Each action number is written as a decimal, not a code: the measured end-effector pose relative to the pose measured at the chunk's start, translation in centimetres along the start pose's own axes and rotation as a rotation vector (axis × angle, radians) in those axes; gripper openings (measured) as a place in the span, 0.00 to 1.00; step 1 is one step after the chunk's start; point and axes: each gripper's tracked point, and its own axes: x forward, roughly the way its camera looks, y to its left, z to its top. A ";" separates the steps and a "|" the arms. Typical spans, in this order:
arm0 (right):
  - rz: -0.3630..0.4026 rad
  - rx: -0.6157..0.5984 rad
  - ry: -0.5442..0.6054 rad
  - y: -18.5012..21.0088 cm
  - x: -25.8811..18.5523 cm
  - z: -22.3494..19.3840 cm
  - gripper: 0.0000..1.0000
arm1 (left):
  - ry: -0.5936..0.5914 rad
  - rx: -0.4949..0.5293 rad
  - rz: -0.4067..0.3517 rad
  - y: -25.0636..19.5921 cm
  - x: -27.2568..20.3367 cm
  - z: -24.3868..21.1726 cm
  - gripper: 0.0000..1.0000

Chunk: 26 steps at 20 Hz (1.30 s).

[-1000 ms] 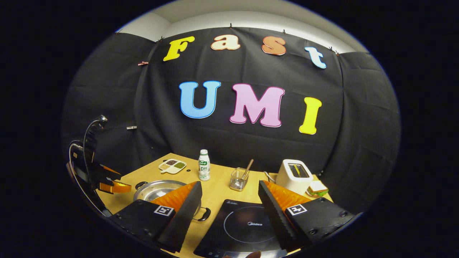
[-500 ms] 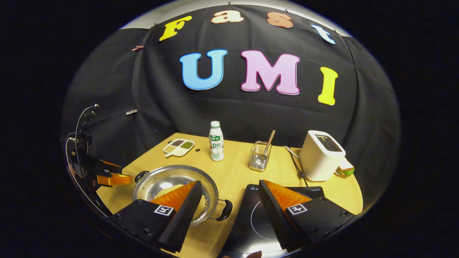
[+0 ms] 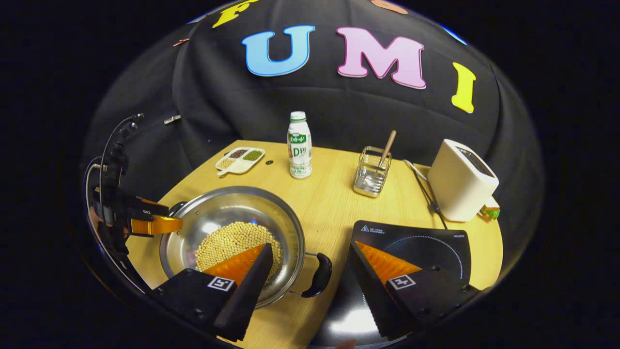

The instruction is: First push the handle of the pot to place it horizontally, then grasp the pot with both hands and set it on the induction cooktop.

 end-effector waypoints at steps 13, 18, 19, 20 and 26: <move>0.030 0.095 0.205 0.0 5.6 -5.2 0.80 | 0.055 -0.012 -0.024 -0.3 4.0 -0.7 0.70; -0.026 0.124 0.221 -0.3 6.3 -5.4 0.63 | 0.074 -0.016 -0.010 -0.2 3.7 -0.8 0.66; -0.034 0.122 0.225 -0.3 6.4 -5.5 0.63 | 0.067 -0.023 -0.007 -0.2 3.7 -0.7 0.65; -0.030 0.115 0.232 -0.3 6.2 -5.5 0.60 | 0.059 -0.035 -0.001 -0.2 3.6 -0.6 0.65; 0.007 0.132 0.233 0.0 3.3 -5.8 0.55 | 0.047 -0.122 0.001 -1.1 0.5 -1.6 0.58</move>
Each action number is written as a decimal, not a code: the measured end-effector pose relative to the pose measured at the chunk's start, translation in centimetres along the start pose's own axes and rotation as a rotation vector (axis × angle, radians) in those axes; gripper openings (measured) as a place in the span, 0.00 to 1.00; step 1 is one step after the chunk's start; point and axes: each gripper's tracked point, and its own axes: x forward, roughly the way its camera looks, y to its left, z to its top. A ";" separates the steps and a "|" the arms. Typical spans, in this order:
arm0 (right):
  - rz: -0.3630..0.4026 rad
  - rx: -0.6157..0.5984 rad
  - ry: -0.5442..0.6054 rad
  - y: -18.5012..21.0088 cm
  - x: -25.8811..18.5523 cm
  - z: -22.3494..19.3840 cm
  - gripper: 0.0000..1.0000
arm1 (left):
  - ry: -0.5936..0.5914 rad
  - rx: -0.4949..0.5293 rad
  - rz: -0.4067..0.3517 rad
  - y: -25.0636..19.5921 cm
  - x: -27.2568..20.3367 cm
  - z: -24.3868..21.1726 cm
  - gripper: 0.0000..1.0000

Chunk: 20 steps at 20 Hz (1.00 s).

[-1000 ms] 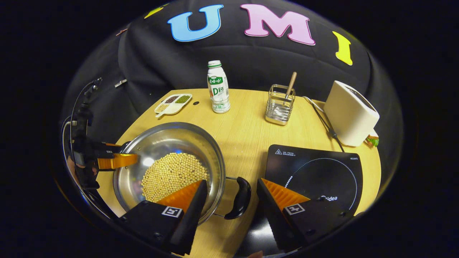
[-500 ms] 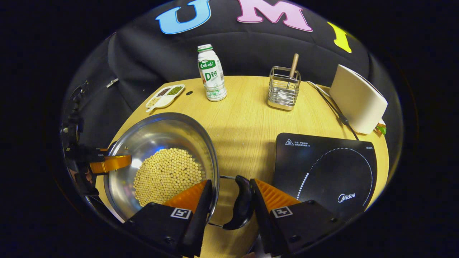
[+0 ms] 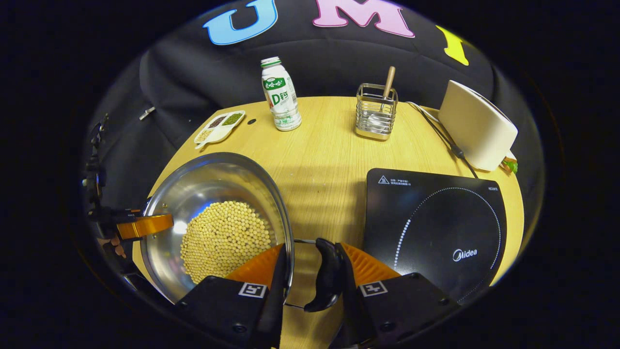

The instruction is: First push the handle of the pot to place it horizontally, then grasp the pot with both hands and set it on the induction cooktop.

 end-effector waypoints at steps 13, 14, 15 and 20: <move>0.042 0.028 -0.026 -1.7 -9.1 0.4 0.54 | -0.043 0.053 0.037 -4.4 -9.3 -0.1 0.57; 0.037 0.031 -0.031 -2.4 -9.8 0.4 0.54 | -0.045 0.059 0.031 -5.3 -9.6 0.1 0.57; 0.030 0.034 -0.035 -3.3 -10.5 0.4 0.50 | -0.048 0.068 0.023 -6.0 -9.9 0.2 0.57; 0.001 0.060 -0.063 -6.9 -13.4 0.8 0.58 | -0.063 0.111 -0.012 -10.0 -10.6 1.6 0.55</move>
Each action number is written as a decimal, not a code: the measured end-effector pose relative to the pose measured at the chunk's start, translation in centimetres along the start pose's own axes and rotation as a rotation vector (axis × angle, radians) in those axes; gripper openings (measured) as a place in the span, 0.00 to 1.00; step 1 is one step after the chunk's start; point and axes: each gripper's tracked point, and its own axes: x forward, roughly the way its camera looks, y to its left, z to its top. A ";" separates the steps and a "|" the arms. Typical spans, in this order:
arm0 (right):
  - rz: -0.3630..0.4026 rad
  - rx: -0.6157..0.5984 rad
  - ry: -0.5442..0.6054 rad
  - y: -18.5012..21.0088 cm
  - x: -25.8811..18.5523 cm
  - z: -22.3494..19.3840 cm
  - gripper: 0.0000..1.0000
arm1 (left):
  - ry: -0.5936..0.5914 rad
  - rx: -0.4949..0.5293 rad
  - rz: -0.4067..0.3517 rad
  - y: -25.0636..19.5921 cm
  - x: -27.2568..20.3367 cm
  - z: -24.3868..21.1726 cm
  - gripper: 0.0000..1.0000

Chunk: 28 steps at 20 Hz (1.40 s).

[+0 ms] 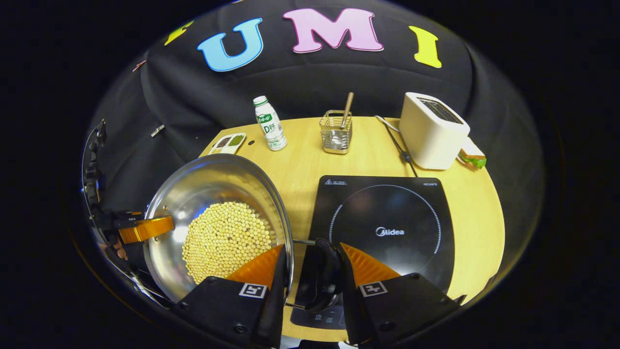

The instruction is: First push the handle of the pot to place it horizontally, then grasp the pot with both hands and set it on the induction cooktop.

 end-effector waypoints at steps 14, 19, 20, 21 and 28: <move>-0.072 0.070 -0.024 -11.4 -4.6 1.6 0.54 | -0.018 0.071 -0.089 -11.6 1.5 3.3 0.57; -0.073 0.051 0.007 -15.3 -3.3 2.5 0.54 | -0.001 0.023 -0.096 -15.1 3.9 3.3 0.57; -0.078 0.046 0.011 -16.3 -3.1 2.7 0.54 | 0.001 0.017 -0.100 -15.8 4.5 3.1 0.57; -0.083 0.047 0.018 -17.5 -2.7 2.9 0.54 | 0.006 0.017 -0.103 -16.8 5.2 3.3 0.57; -0.083 0.089 0.070 -22.9 0.7 2.5 0.54 | 0.030 0.039 -0.102 -21.5 10.2 4.1 0.57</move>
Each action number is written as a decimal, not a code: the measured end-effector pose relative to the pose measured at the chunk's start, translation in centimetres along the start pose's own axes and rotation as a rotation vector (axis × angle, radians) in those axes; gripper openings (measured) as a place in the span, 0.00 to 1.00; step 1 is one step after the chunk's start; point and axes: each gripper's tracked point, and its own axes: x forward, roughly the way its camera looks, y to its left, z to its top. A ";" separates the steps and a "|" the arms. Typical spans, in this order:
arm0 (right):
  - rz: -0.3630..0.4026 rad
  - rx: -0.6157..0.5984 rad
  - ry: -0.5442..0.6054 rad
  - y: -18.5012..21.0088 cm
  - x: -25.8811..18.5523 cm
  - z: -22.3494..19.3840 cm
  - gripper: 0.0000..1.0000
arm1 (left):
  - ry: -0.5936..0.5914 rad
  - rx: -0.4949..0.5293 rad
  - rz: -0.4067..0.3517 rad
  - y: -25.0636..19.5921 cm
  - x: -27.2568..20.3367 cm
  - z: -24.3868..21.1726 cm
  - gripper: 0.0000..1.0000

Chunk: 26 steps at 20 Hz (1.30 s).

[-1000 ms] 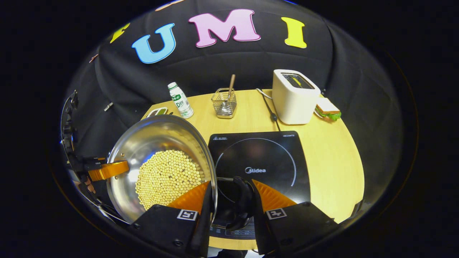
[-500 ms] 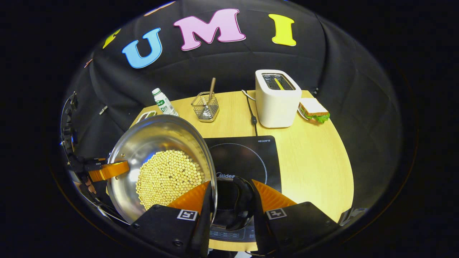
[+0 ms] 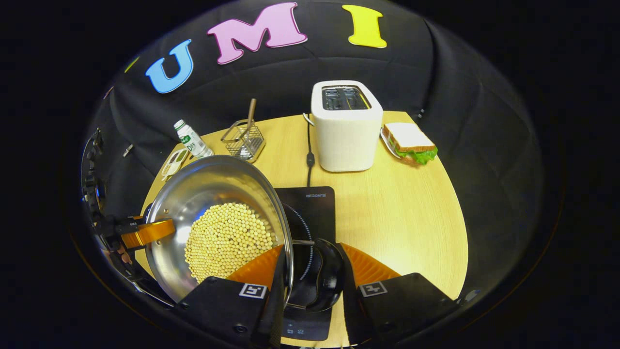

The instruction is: First push the handle of the pot to place it horizontally, then grasp the pot with both hands and set it on the induction cooktop.

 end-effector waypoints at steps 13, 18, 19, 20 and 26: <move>-0.004 -0.002 0.040 -2.2 2.9 -0.1 0.50 | 0.035 -0.056 -0.006 -1.1 3.3 -0.9 0.57; -0.006 0.020 0.062 -2.3 3.0 -0.4 0.54 | 0.045 -0.056 -0.017 -1.1 3.5 -0.7 0.57; -0.006 0.024 0.062 -2.3 3.1 -0.3 0.54 | 0.045 -0.058 -0.018 -1.1 3.5 -0.7 0.57; -0.005 0.027 0.063 -2.3 3.1 -0.4 0.50 | 0.047 -0.058 -0.018 -1.2 3.4 -0.7 0.57; -0.014 0.025 0.065 -2.3 2.9 -0.6 0.56 | 0.067 -0.064 -0.026 -1.2 3.3 -1.1 0.60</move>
